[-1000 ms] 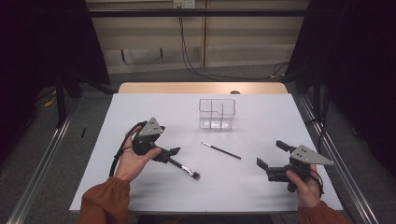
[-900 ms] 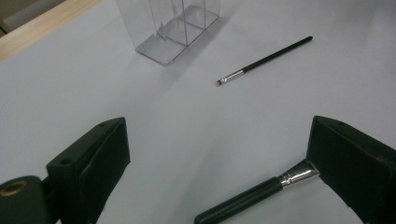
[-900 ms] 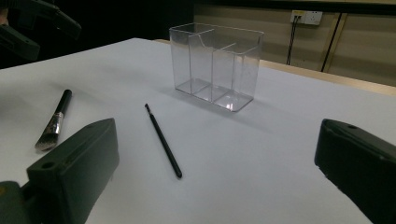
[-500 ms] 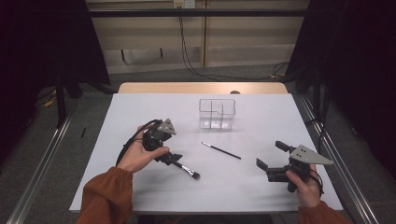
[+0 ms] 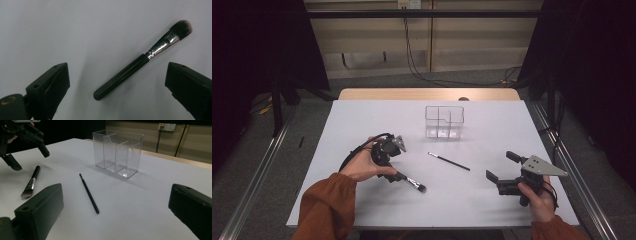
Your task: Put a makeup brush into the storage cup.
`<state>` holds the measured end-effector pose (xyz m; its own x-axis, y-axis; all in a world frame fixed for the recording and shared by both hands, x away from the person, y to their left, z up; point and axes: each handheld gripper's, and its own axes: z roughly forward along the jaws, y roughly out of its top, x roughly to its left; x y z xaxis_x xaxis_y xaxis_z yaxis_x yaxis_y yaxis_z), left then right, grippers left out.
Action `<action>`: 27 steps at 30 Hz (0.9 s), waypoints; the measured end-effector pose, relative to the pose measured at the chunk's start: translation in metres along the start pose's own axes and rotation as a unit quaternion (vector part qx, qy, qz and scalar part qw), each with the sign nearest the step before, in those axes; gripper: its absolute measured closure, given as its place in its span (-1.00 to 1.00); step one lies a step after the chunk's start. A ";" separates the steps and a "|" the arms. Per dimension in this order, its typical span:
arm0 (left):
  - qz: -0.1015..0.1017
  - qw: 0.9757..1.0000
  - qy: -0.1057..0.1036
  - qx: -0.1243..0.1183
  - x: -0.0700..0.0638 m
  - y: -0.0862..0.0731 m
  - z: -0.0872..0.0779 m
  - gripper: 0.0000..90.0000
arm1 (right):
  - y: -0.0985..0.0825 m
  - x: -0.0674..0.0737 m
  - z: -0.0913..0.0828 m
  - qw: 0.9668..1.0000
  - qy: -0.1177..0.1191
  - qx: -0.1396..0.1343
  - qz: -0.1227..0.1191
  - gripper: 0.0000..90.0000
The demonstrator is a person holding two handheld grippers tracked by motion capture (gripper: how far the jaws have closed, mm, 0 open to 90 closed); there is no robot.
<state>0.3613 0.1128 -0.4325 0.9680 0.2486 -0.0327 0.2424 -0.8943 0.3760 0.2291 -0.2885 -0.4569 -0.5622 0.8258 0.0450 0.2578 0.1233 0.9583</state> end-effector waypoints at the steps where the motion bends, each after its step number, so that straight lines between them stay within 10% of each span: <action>1: -0.001 1.000 -0.001 0.006 0.000 0.000 0.001 -0.85 | 0.000 0.000 0.000 1.000 0.000 0.000 -0.001 -1.00; 27: 0.019 0.998 -0.017 0.065 -0.003 0.005 0.026 -0.59 | -0.001 0.000 0.003 1.000 0.003 0.007 -0.001 -1.00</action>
<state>0.3612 0.0977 -0.4544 0.9777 0.2032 -0.0532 0.2100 -0.9442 0.2538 0.2309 -0.2870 -0.4582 -0.5682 0.8217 0.0443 0.2666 0.1328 0.9546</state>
